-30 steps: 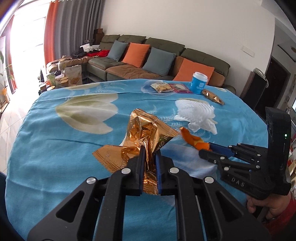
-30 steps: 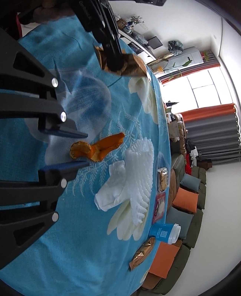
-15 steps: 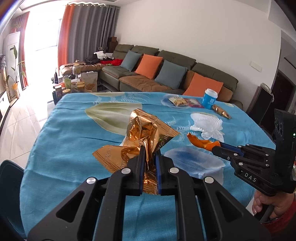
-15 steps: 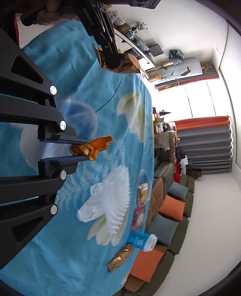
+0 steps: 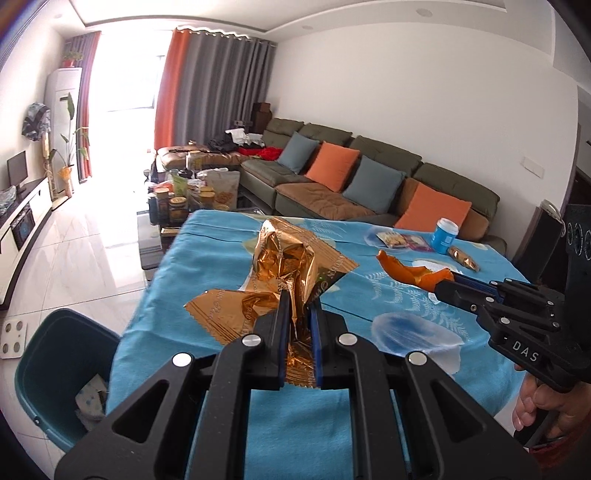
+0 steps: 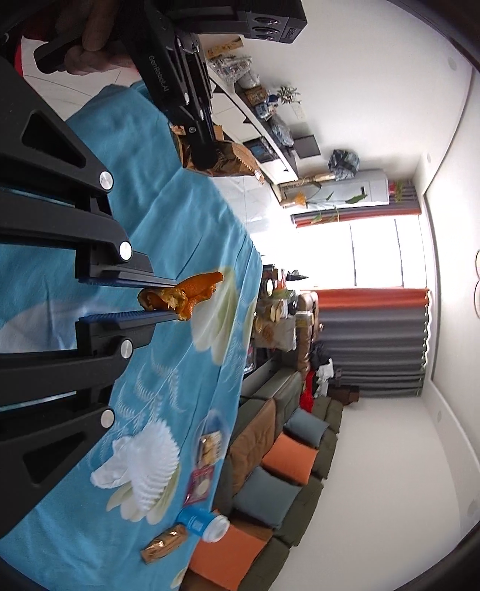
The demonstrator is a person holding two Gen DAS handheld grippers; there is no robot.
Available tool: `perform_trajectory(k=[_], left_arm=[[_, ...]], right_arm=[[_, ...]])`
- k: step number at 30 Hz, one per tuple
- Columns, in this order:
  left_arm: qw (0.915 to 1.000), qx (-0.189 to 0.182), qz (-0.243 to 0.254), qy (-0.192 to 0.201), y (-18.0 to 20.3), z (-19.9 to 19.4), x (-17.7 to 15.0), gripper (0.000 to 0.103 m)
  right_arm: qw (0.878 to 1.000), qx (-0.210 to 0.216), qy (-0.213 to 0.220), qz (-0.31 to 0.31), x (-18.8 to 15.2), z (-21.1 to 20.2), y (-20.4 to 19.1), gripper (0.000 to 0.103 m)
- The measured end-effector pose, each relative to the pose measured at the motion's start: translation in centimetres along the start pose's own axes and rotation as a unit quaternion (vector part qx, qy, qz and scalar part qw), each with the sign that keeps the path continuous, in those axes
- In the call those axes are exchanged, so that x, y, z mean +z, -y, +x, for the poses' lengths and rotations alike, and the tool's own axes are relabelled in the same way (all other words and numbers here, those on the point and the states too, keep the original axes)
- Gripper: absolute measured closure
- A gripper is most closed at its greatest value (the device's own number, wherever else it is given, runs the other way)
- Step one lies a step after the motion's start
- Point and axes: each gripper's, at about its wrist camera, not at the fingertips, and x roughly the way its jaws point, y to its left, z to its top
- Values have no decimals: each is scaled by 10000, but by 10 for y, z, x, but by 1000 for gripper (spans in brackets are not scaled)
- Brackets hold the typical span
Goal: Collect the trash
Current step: 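Carry the gold wrapper and orange peel over the teal wastebasket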
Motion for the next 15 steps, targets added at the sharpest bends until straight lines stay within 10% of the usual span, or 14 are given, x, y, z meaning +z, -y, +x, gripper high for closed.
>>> perform_trajectory(k=[15], left_arm=[[9938, 863, -494, 490, -67, -85, -13, 93]], right_arm=[[9924, 934, 251, -761, 35, 9, -100, 93]])
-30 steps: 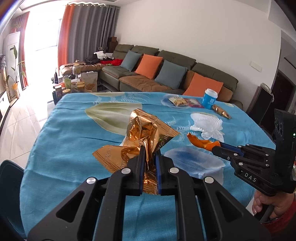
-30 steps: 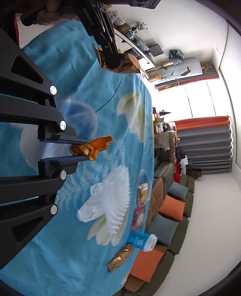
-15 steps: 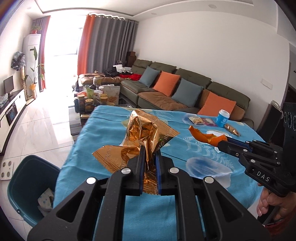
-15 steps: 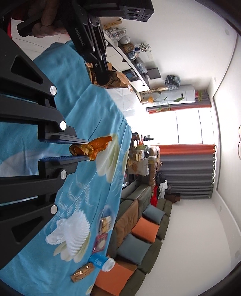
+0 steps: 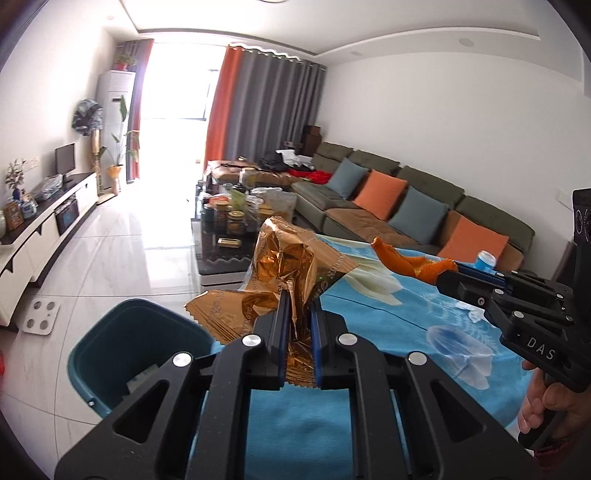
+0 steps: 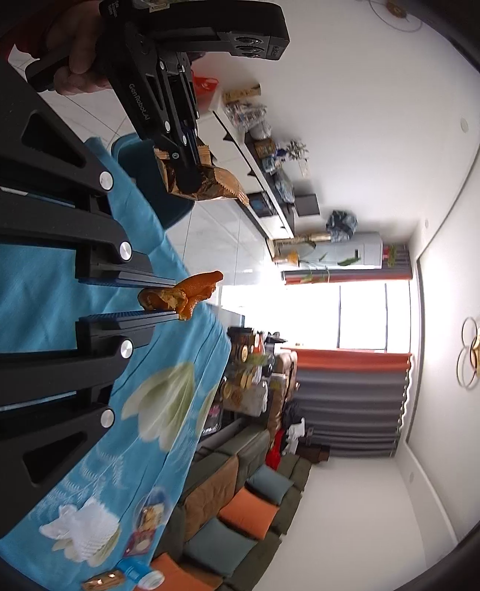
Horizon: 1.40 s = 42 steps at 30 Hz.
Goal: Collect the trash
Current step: 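Carry the gold wrapper and orange peel over the teal wastebasket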
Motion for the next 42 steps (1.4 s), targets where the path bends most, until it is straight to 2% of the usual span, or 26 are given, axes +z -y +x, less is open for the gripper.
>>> perform_trajectory(k=[8, 14, 23, 29, 32, 38, 42], left_arm=[[9978, 584, -265, 145, -50, -30, 0, 93], [9943, 950, -450, 156, -91, -45, 0, 93], [9919, 1121, -592, 26, -128, -55, -8, 93], [9903, 1185, -702, -162, -141, -35, -11, 93], [9890, 1223, -778, -297, -146, -11, -9, 93], [9852, 1239, -1004, -629, -171, 17, -27, 93], [9826, 1224, -1127, -822, -173, 37, -41, 93]], right_arm=[[9982, 472, 60, -378, 24, 20, -39, 93], [9956, 770, -66, -533, 34, 43, -61, 93], [9911, 1043, -422, -707, 35, 84, -87, 93], [9878, 1155, -699, -775, 32, 114, -98, 93], [9854, 1210, -847, -842, 30, 130, -105, 93], [9807, 1298, -1141, -914, 27, 158, -117, 93], [9770, 1349, -1362, -936, 22, 178, -119, 93]])
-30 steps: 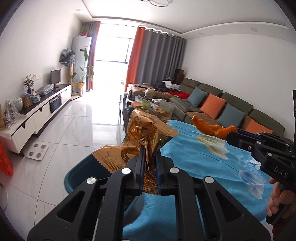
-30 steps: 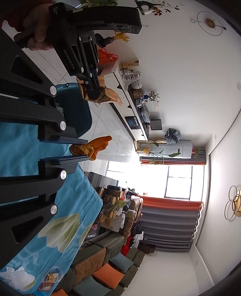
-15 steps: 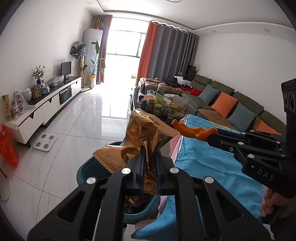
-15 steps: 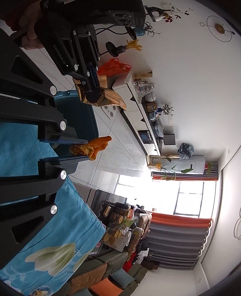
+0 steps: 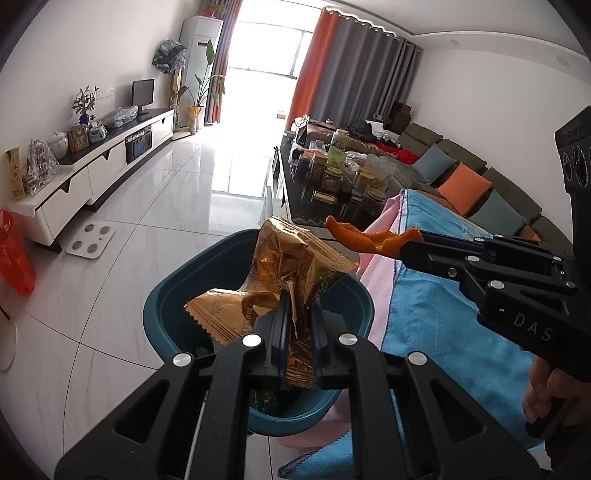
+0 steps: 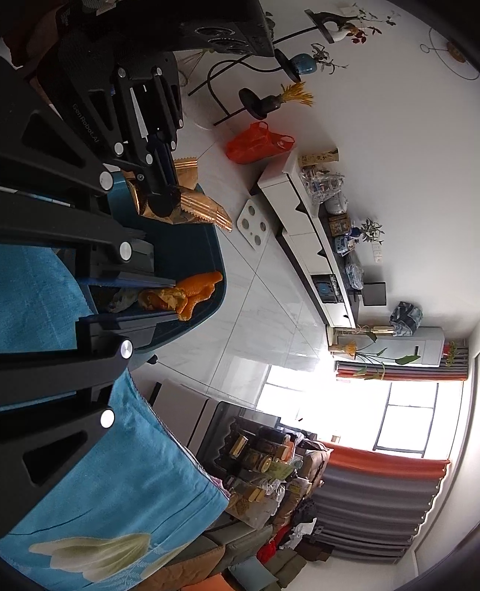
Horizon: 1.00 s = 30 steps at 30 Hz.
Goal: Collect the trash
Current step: 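Carry the gold wrapper and orange peel over the teal wastebasket, then open both grippers to drop the wrapper and peel into the wastebasket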
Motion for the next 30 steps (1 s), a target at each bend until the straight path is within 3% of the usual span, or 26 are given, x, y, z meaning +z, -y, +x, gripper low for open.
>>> perform_trajectory(k=[22, 24, 26, 30], left_arm=[[9966, 151, -332, -742, -19, 109, -13, 88], [9963, 157, -396, -747, -22, 113, -13, 82], [9964, 205, -405, -722, -23, 116, -13, 68], [9966, 298, -442, -623, -26, 112, -12, 61]], right_arm=[[9945, 95, -1043, -69, 4, 78, 1, 92], [9941, 55, -1078, -55, 4, 80, 1, 87], [9942, 24, -1075, -6, 4, 80, 2, 73], [9951, 16, -981, 100, 4, 76, 7, 73]])
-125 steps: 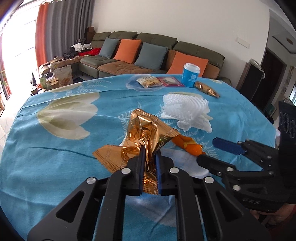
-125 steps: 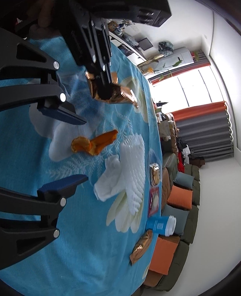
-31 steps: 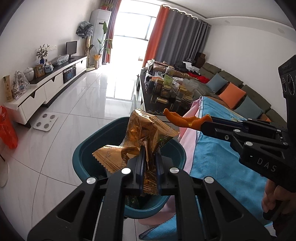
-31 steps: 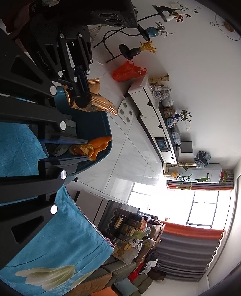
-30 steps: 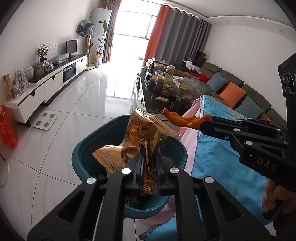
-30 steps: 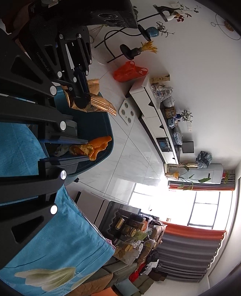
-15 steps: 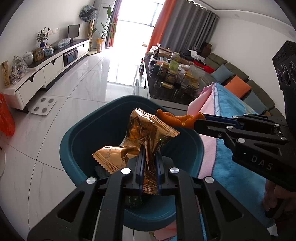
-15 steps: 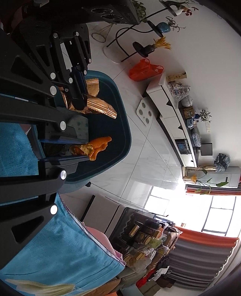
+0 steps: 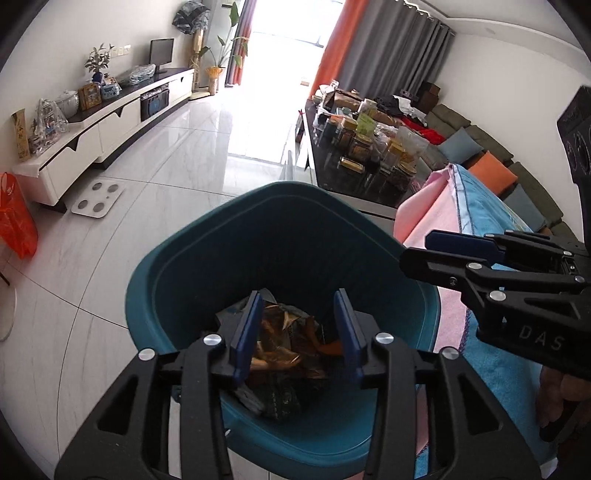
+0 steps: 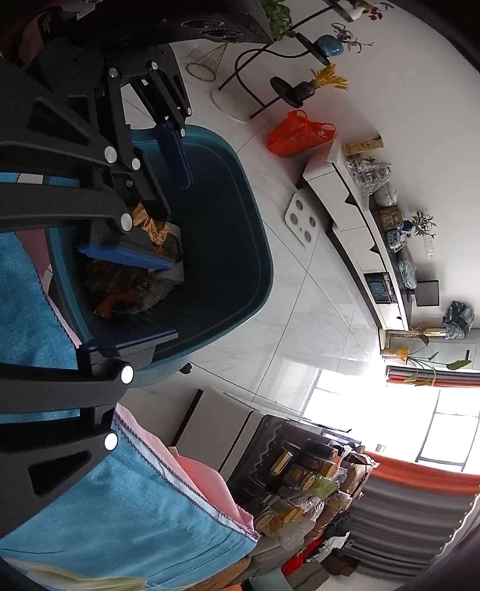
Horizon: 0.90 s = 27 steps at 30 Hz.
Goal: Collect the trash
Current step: 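Open both grippers to drop the wrapper and peel into the wastebasket, then move both grippers back over the white foam net and tissue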
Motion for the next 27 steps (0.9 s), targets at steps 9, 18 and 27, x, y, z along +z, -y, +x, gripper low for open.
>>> perform_trajectory(k=[9, 18, 27], left_arm=[[9986, 305, -112, 408, -18, -41, -5, 32], [9951, 586, -192, 774, -33, -89, -7, 11], [9944, 356, 8, 990, 6, -121, -4, 6]], right_arm=[[9988, 78, 379, 303, -11, -29, 16, 65], [9944, -35, 879, 582, -44, -70, 25, 34], [9861, -331, 1354, 899, -89, -114, 45, 15]])
